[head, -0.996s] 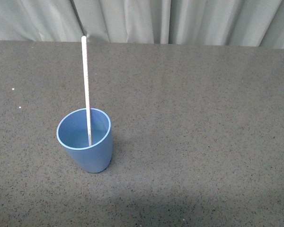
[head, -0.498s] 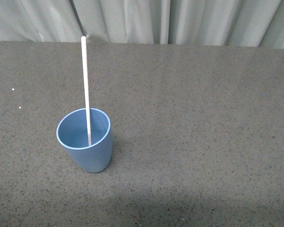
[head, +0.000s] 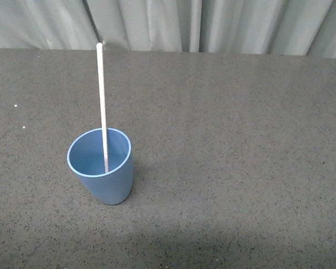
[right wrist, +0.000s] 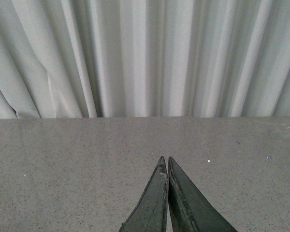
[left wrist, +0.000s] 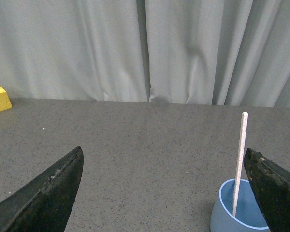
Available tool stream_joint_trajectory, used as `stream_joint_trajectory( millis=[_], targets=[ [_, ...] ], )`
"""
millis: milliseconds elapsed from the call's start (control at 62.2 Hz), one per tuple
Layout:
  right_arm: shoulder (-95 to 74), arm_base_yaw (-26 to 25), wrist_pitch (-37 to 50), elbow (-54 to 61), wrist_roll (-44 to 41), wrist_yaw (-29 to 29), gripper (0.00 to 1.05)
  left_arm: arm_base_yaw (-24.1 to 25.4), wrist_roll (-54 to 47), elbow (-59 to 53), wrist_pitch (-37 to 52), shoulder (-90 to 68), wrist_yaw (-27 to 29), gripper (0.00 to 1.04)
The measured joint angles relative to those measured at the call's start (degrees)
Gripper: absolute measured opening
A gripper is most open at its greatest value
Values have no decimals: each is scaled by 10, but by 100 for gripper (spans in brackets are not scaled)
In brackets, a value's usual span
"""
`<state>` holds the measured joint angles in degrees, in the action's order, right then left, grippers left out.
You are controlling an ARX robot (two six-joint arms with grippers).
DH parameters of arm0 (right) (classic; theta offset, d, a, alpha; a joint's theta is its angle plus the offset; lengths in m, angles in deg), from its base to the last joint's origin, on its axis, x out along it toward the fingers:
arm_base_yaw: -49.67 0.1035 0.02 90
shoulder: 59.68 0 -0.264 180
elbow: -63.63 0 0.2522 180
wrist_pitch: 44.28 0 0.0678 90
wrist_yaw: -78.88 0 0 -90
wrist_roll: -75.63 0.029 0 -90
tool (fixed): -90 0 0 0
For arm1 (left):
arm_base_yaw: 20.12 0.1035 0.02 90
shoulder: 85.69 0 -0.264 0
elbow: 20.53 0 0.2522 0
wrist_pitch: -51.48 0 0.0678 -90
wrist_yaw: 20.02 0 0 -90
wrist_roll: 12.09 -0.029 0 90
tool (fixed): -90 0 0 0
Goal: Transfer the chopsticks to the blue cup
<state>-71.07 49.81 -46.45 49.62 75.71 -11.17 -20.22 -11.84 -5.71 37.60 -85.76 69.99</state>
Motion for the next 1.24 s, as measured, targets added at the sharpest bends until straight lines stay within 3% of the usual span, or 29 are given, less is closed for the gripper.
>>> stream_joint_trajectory(
  millis=[129,209,418,498,611,948,1238],
  targets=[
    [27,0,-28,0,0,0,1,0,0,0,0,0,0,98],
    [87,0,-107,0,0,0,1,0,0,0,0,0,0,98],
    [111,0,-115,0,-1,0,2,0,0,0,0,0,0,98],
    [111,0,-115,0,-1,0,13,0,0,0,0,0,0,98],
    [111,0,-115,0,-1,0,40,0,0,0,0,0,0,98],
    [111,0,-115,0,0,0,97,0,0,0,0,0,0,98],
    [111,0,-115,0,-1,0,95,0,0,0,0,0,0,98]
  ],
)
